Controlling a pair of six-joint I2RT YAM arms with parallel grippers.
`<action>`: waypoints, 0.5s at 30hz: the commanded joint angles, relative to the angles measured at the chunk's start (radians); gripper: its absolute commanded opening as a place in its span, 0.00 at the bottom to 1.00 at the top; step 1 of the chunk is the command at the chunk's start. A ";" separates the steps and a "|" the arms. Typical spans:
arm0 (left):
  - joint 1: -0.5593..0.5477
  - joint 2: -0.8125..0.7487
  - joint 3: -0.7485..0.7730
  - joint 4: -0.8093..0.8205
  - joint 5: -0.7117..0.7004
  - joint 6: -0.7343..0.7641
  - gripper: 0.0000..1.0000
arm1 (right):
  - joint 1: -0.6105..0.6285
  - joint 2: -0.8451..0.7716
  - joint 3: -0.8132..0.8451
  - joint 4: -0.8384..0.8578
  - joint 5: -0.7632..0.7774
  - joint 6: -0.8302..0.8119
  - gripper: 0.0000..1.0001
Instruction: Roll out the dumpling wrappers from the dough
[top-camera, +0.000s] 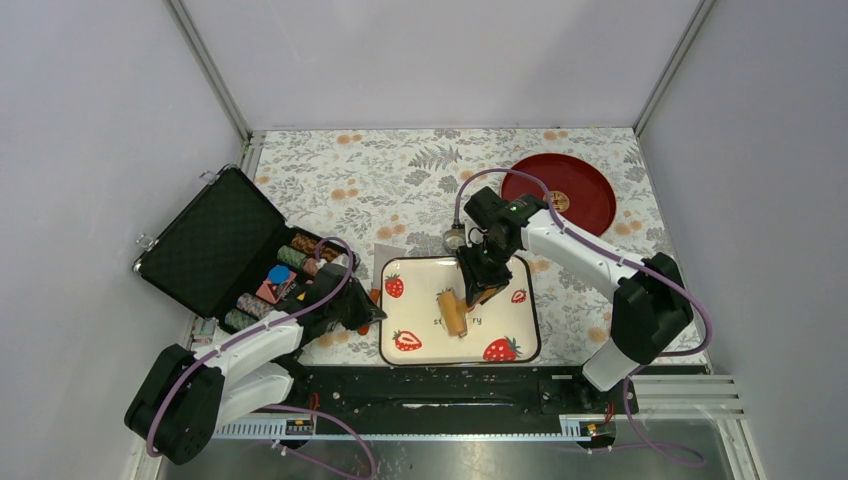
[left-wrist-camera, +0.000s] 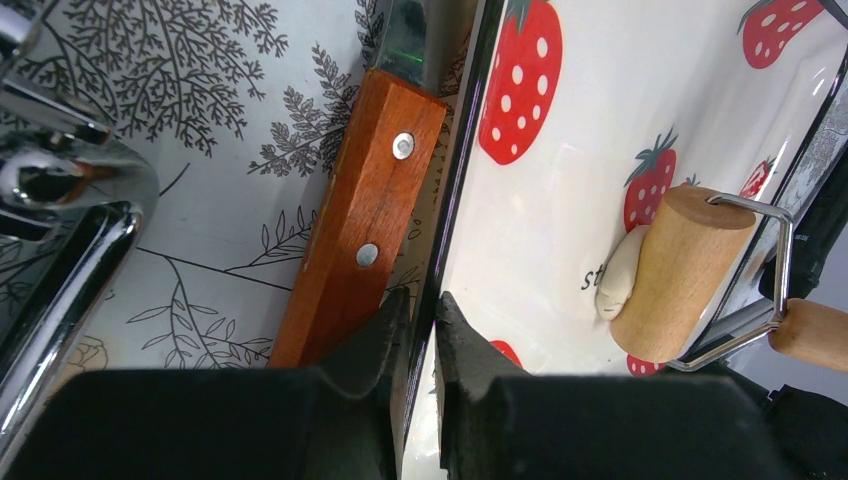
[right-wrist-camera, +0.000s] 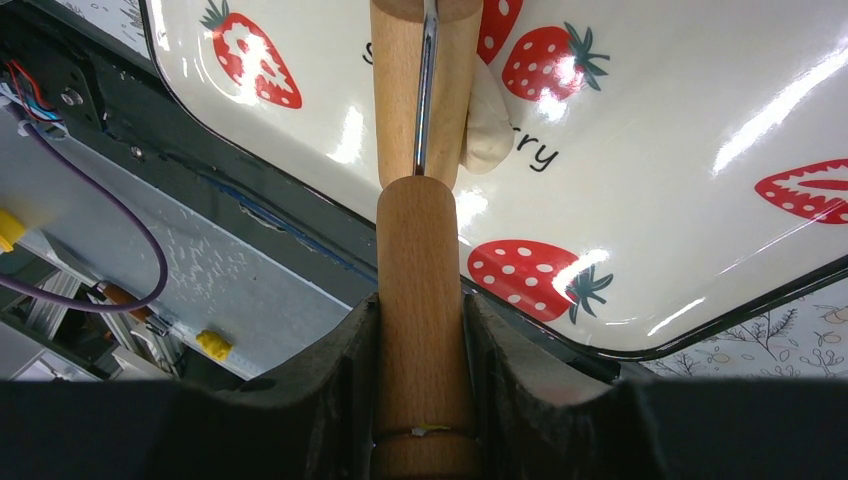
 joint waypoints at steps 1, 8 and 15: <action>0.017 -0.005 -0.017 0.016 -0.087 -0.008 0.00 | 0.057 0.188 -0.143 -0.067 0.242 -0.051 0.00; 0.017 -0.007 -0.020 0.016 -0.087 -0.008 0.00 | 0.058 0.181 -0.123 -0.057 0.220 -0.066 0.00; 0.017 -0.007 -0.020 0.017 -0.086 -0.010 0.00 | 0.059 0.180 -0.110 -0.058 0.209 -0.074 0.00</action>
